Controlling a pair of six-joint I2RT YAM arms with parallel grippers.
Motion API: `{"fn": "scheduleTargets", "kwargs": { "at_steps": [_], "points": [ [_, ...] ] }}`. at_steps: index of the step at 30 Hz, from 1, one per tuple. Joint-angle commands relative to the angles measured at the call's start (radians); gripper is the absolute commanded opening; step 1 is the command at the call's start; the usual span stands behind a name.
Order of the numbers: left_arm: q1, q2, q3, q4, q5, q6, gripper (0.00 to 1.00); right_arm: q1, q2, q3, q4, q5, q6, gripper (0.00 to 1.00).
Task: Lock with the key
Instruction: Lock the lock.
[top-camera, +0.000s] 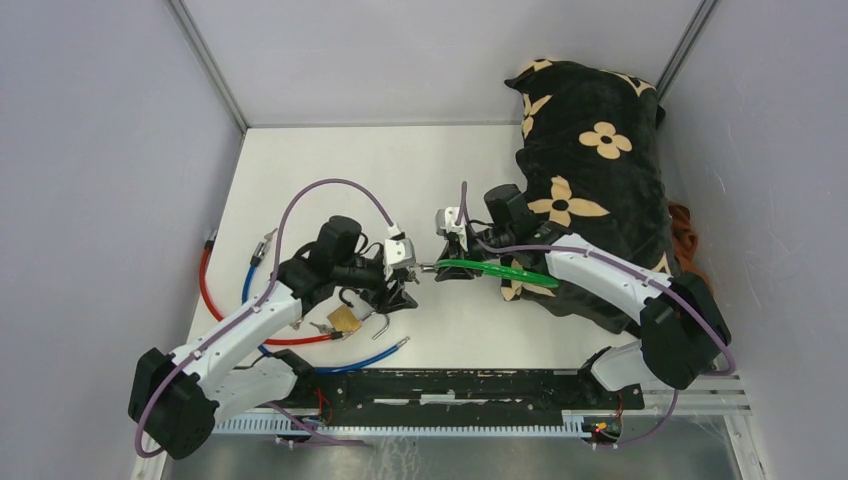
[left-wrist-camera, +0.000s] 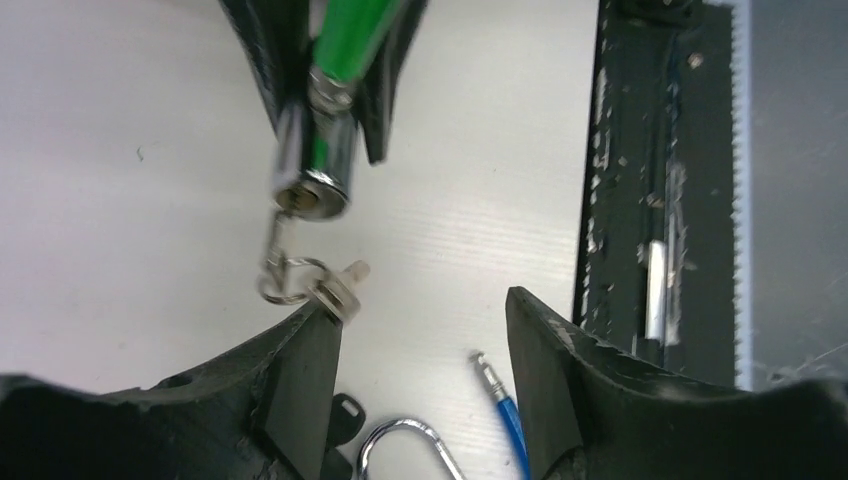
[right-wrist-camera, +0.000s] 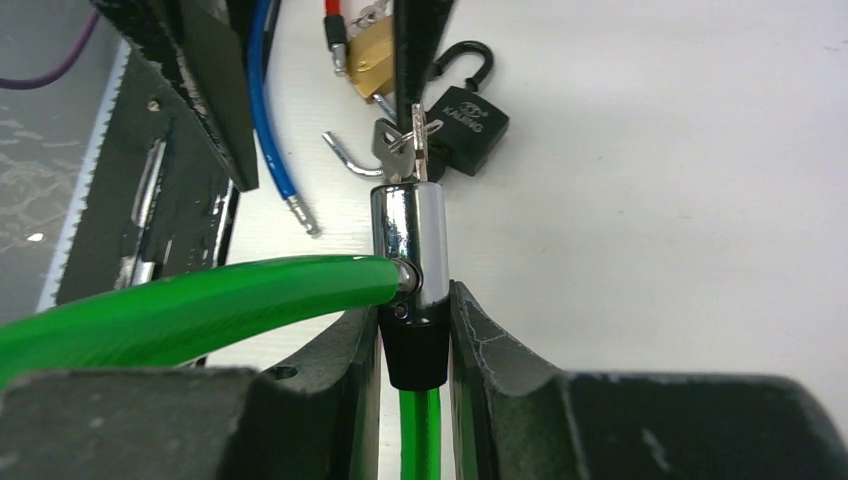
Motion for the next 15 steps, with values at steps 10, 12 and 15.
{"fn": "scheduleTargets", "kwargs": {
  "at_steps": [10,12,15],
  "points": [
    [0.03,-0.08,0.095,-0.114,-0.113,0.43,0.83,-0.018,-0.037,-0.028,0.102,0.039,0.007,0.0],
    [0.03,-0.087,0.11,-0.079,-0.021,0.421,0.84,-0.017,-0.042,-0.027,0.105,0.037,0.013,0.0],
    [0.015,-0.079,0.118,0.022,0.062,0.351,0.84,-0.017,-0.05,-0.027,0.112,0.036,0.021,0.0]
  ]
}}
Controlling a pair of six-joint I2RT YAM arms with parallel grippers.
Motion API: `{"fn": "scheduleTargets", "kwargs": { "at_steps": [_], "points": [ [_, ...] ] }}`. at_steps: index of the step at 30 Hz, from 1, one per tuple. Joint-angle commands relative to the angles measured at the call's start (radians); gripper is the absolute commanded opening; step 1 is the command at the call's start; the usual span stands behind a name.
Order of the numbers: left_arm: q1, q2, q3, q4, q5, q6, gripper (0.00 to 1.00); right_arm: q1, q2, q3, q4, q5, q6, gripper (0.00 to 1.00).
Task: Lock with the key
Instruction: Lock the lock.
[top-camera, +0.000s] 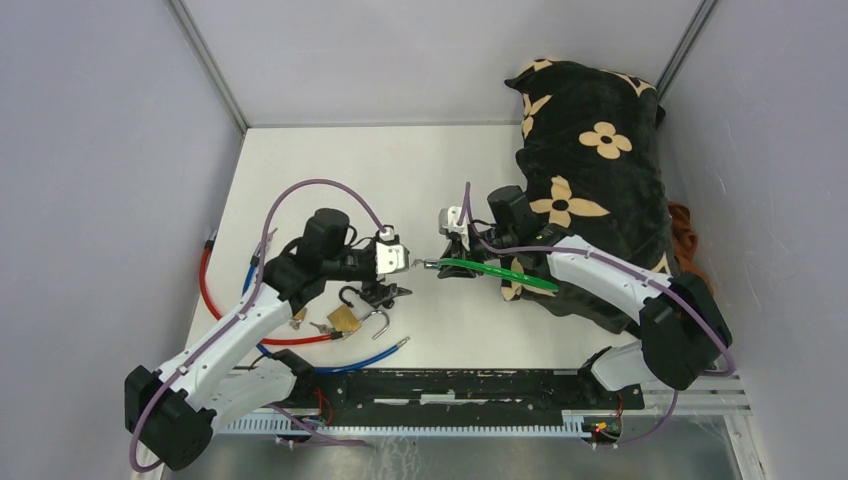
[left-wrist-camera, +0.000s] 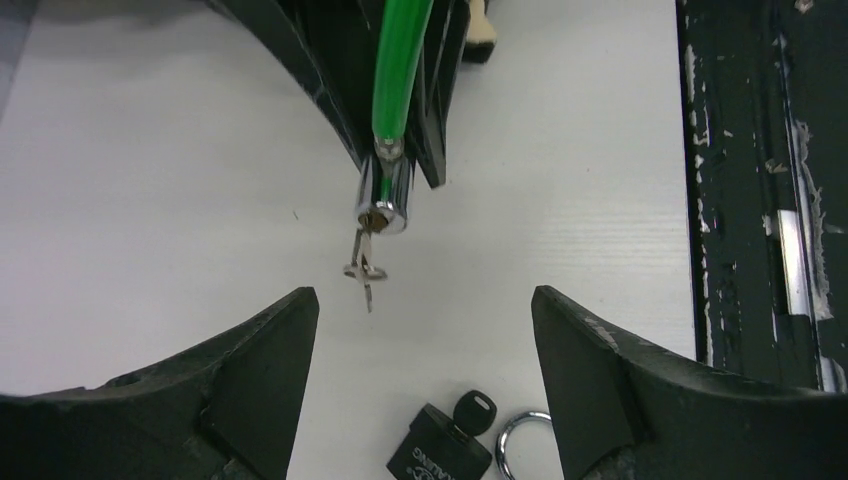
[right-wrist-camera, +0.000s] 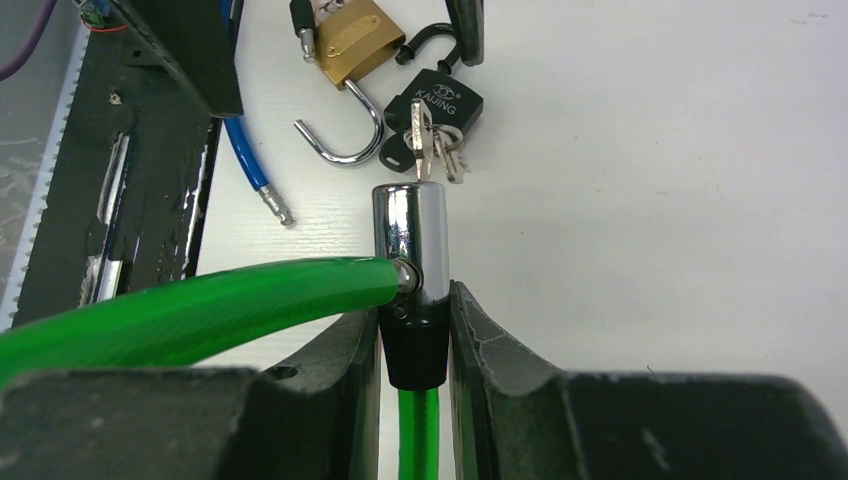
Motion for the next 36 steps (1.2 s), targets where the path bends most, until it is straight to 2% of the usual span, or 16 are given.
{"fn": "scheduleTargets", "kwargs": {
  "at_steps": [1,10,14,18,25,27,29,32,36],
  "points": [
    [-0.024,0.004,0.051,0.162,0.149,-0.026,0.84,-0.001,-0.05,0.006,0.063,-0.019,0.023,0.0],
    [-0.111,0.107,0.001,0.32,0.035,0.058,0.83,0.006,-0.07,0.001,0.078,-0.044,0.046,0.0],
    [-0.113,0.14,-0.008,0.363,-0.029,0.087,0.73,0.01,-0.074,0.006,0.056,-0.054,0.032,0.0],
    [-0.119,0.155,-0.021,0.361,-0.06,0.116,0.59,0.012,-0.082,0.006,0.052,-0.061,0.028,0.0],
    [-0.138,0.159,-0.018,0.363,-0.05,0.112,0.55,0.013,-0.085,0.015,0.044,-0.065,0.023,0.0],
    [-0.14,0.157,-0.018,0.38,-0.038,0.087,0.48,0.013,-0.082,0.016,0.042,-0.065,0.023,0.0],
    [-0.144,0.155,-0.023,0.397,-0.03,0.069,0.34,0.014,-0.08,0.018,0.039,-0.062,0.022,0.0],
    [-0.143,0.154,-0.032,0.409,-0.03,0.061,0.04,0.015,-0.082,0.02,0.033,-0.062,0.019,0.0],
    [-0.143,0.144,-0.034,0.419,-0.045,0.028,0.02,0.014,-0.094,0.02,0.021,-0.051,0.009,0.0]
  ]
}}
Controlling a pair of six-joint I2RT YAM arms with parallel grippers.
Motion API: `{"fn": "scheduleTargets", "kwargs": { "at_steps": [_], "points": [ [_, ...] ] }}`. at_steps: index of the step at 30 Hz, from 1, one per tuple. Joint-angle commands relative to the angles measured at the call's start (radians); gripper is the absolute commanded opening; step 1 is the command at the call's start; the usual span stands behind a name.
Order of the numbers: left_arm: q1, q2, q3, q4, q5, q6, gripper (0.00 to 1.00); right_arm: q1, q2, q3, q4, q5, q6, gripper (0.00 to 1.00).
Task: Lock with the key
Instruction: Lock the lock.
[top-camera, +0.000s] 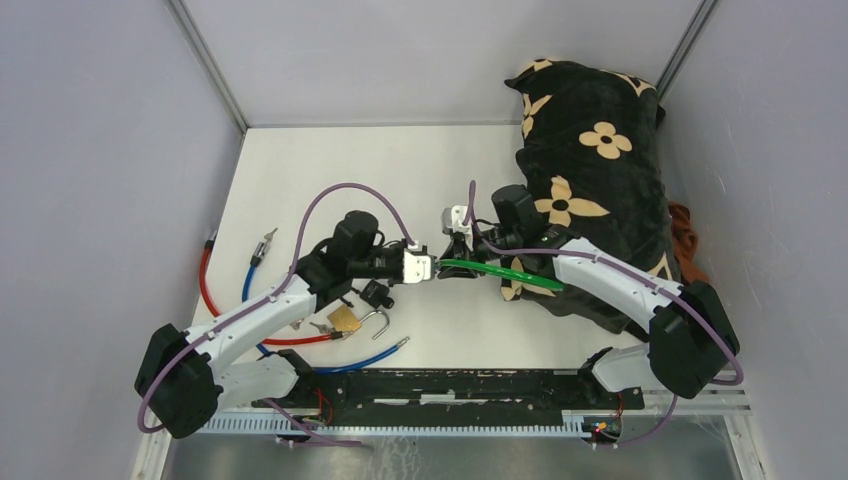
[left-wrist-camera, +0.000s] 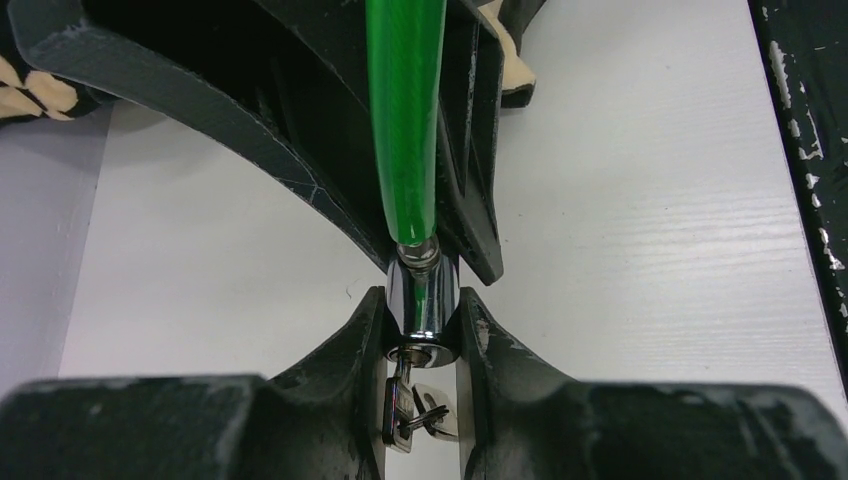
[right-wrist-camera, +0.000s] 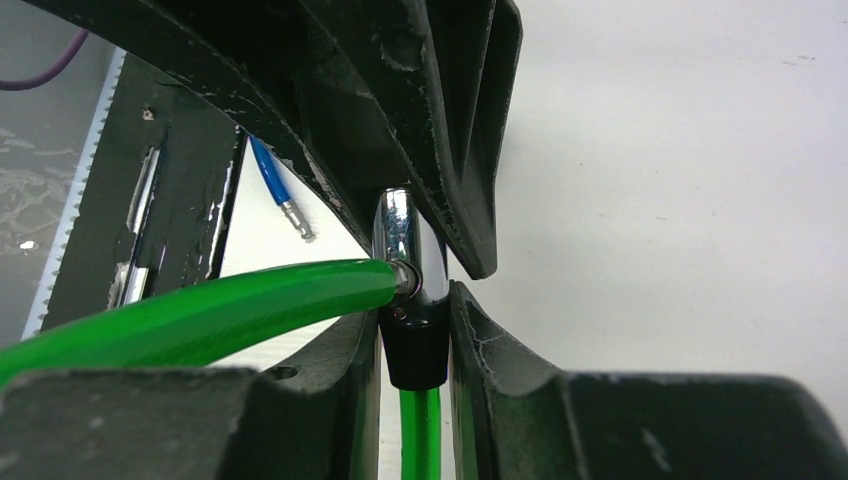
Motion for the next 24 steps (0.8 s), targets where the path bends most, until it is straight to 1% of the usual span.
{"fn": "scheduleTargets", "kwargs": {
  "at_steps": [1,2,3,6,7,9,11,12,13,16,20,22,23,24],
  "points": [
    [-0.006,-0.018,-0.002,0.082,0.004,-0.077,0.02,0.004,-0.048,0.018,0.019,-0.014,-0.009,0.0],
    [-0.006,-0.02,-0.002,0.112,-0.003,-0.12,0.02,0.004,-0.052,0.016,0.019,-0.017,-0.012,0.01],
    [-0.007,-0.021,-0.005,0.126,-0.007,-0.168,0.02,0.004,-0.056,0.014,0.019,-0.02,-0.017,0.12],
    [-0.007,-0.037,-0.025,0.129,0.015,-0.272,0.02,-0.002,-0.081,-0.002,0.026,-0.036,-0.036,0.37],
    [-0.006,-0.045,-0.039,0.131,0.027,-0.289,0.02,-0.005,-0.091,-0.011,0.047,-0.034,-0.03,0.43],
    [-0.006,-0.056,-0.063,0.148,0.04,-0.335,0.02,-0.006,-0.108,-0.027,0.094,-0.037,-0.008,0.51],
    [-0.006,-0.061,-0.077,0.167,0.045,-0.38,0.02,-0.005,-0.115,-0.033,0.135,-0.051,0.01,0.55],
    [-0.006,-0.061,-0.083,0.175,0.045,-0.394,0.02,-0.006,-0.118,-0.033,0.136,-0.058,0.016,0.6],
    [-0.006,-0.062,-0.087,0.183,0.046,-0.406,0.02,-0.006,-0.121,-0.033,0.169,-0.066,0.024,0.66],
    [-0.006,-0.062,-0.089,0.191,0.043,-0.429,0.02,-0.006,-0.135,-0.051,0.241,-0.1,0.059,0.68],
    [-0.007,-0.057,-0.094,0.216,0.047,-0.467,0.02,0.0,-0.154,-0.11,0.436,-0.164,0.17,0.67],
    [-0.005,-0.056,-0.094,0.226,0.049,-0.478,0.02,0.004,-0.154,-0.118,0.469,-0.173,0.19,0.62],
    [-0.007,-0.056,-0.092,0.227,0.052,-0.479,0.02,0.004,-0.152,-0.118,0.477,-0.181,0.198,0.59],
    [-0.007,-0.056,-0.091,0.226,0.051,-0.479,0.02,0.004,-0.149,-0.118,0.493,-0.192,0.211,0.53]
  ]
}}
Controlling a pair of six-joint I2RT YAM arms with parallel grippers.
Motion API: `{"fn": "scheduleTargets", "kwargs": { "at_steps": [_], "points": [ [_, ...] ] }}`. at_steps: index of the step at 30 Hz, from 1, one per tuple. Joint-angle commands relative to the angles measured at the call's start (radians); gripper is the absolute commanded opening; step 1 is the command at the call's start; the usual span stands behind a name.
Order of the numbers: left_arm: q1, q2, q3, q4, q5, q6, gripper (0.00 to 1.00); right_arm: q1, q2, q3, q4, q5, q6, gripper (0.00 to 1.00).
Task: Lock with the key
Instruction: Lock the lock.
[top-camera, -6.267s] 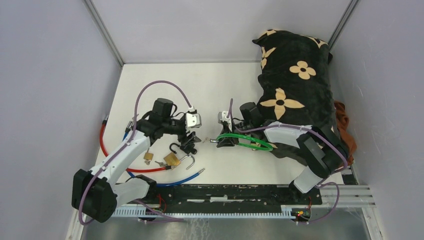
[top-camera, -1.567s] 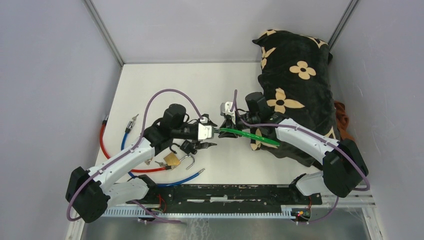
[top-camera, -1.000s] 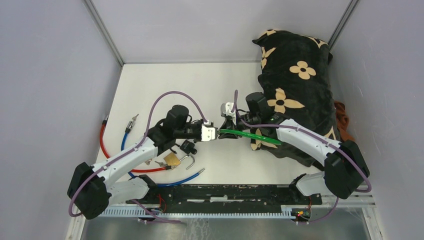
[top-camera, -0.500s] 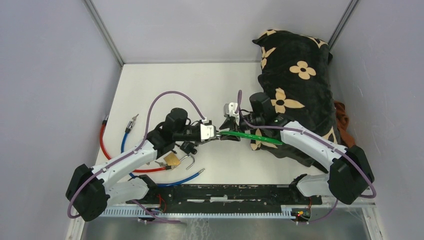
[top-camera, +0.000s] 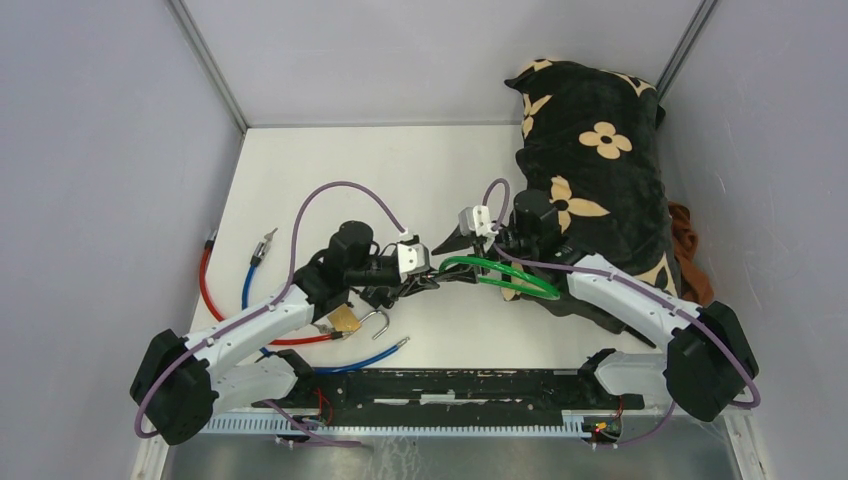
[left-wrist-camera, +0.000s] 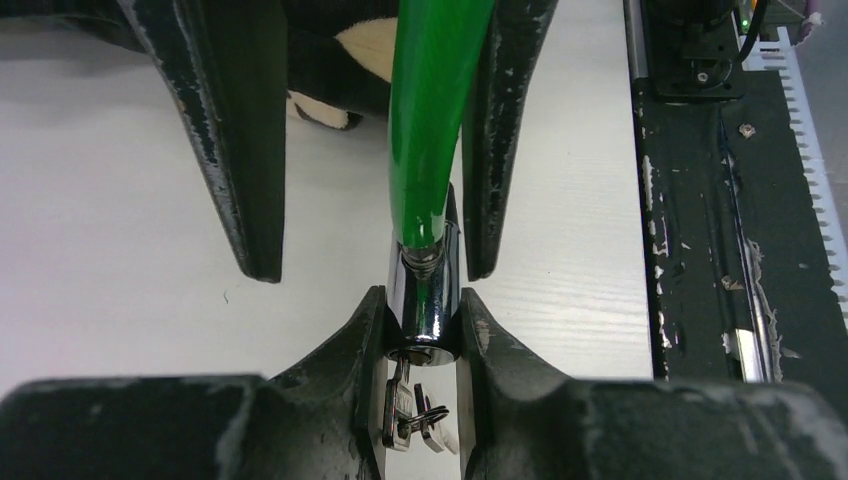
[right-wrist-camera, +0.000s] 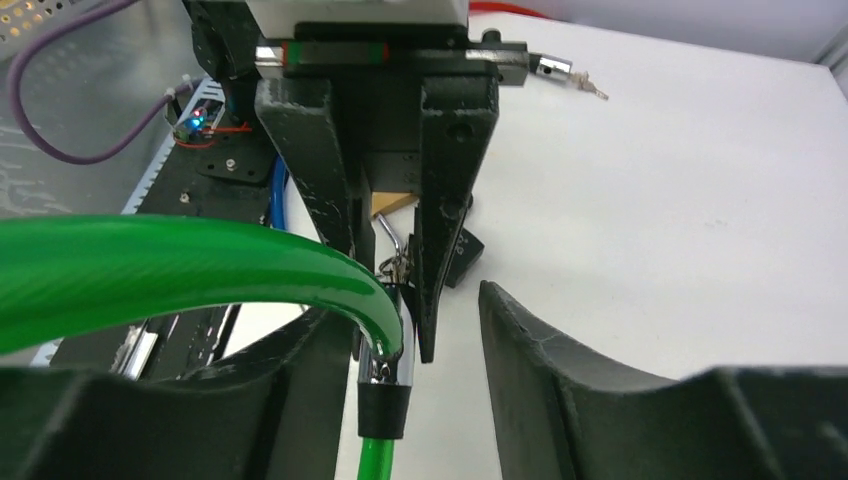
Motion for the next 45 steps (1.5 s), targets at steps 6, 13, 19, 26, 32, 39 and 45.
{"fn": "scheduleTargets", "kwargs": {
  "at_steps": [6,13,19,26,32,39,45],
  "points": [
    [-0.001,-0.011,-0.005,0.041,-0.003,-0.067,0.02,0.011,-0.034,-0.001,0.24,-0.098,0.137,0.12],
    [0.0,-0.009,-0.014,-0.007,-0.007,-0.042,0.02,0.011,-0.052,0.007,0.299,-0.116,0.18,0.0],
    [-0.001,-0.013,-0.027,-0.033,0.004,-0.041,0.02,0.011,-0.082,0.01,0.368,-0.115,0.221,0.0],
    [-0.001,-0.018,-0.038,-0.047,0.013,-0.042,0.02,0.01,-0.099,0.015,0.39,-0.097,0.235,0.0],
    [-0.001,-0.035,-0.026,-0.018,0.002,-0.085,0.02,0.009,-0.073,0.011,0.24,-0.027,0.123,0.16],
    [-0.002,-0.043,0.003,-0.001,-0.002,-0.07,0.02,0.01,-0.036,0.047,-0.097,0.041,-0.113,0.57],
    [-0.001,-0.042,0.003,0.005,0.0,-0.072,0.02,0.002,0.008,0.053,-0.308,0.037,-0.248,0.71]
  ]
}}
